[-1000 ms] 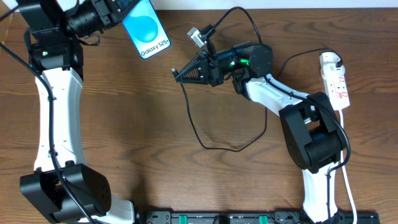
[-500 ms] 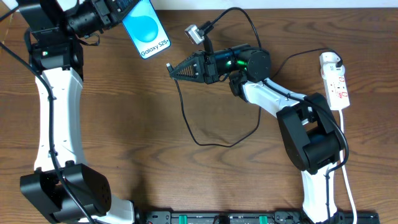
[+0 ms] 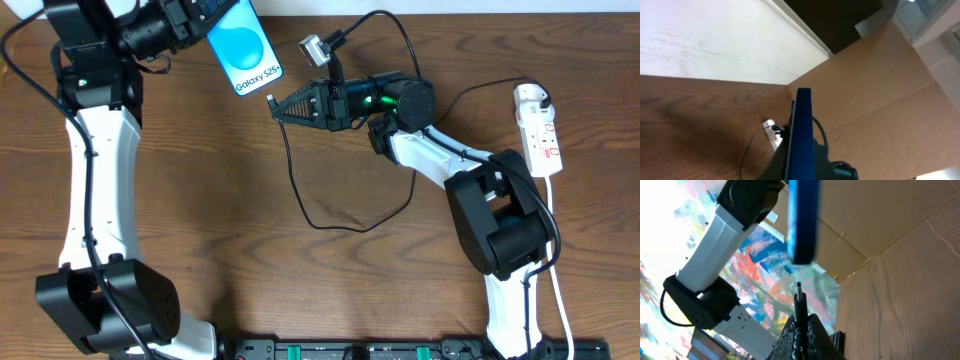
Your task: Plug charger to phone and switch on socket
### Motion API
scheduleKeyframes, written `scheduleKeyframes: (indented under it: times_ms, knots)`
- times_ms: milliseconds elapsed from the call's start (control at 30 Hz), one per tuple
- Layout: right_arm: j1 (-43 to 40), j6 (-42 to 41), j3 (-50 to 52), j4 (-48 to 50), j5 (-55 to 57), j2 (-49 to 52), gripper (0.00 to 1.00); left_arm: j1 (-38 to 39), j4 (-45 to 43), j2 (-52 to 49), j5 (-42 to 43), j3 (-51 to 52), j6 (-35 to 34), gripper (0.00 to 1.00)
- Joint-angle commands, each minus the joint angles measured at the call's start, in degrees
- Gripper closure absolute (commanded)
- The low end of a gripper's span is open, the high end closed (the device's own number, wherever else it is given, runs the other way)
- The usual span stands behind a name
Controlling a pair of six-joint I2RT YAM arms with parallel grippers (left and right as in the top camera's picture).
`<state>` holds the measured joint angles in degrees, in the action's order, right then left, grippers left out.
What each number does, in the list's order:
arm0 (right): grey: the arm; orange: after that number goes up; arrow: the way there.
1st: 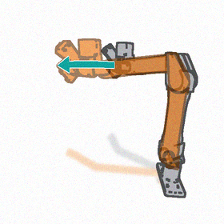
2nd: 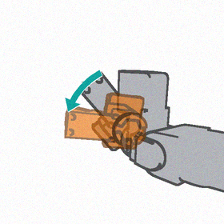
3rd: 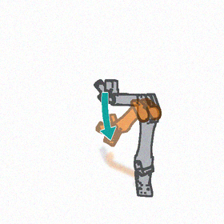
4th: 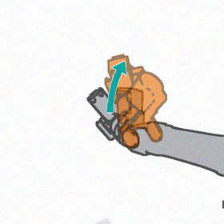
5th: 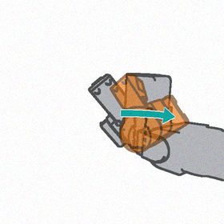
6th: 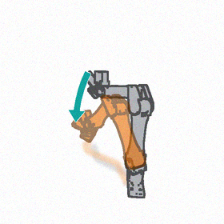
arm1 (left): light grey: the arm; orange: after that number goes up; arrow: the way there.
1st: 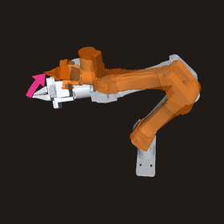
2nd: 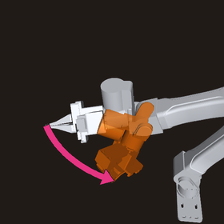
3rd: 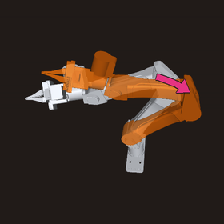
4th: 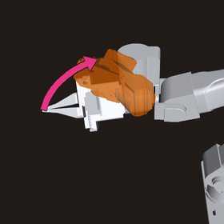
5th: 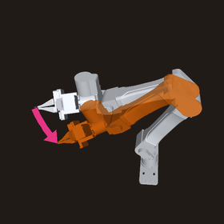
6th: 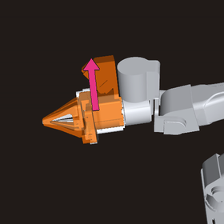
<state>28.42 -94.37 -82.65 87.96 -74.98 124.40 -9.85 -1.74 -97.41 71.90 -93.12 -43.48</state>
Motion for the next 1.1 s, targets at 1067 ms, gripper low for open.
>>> scheduleKeyframes:
  times_ms: [1067]
  knots:
    - [0.42,1.86,-0.22,2.29,2.49,0.33,0.99,0.63,1.49,-1.09,0.96,-0.42,0.35,0.93]
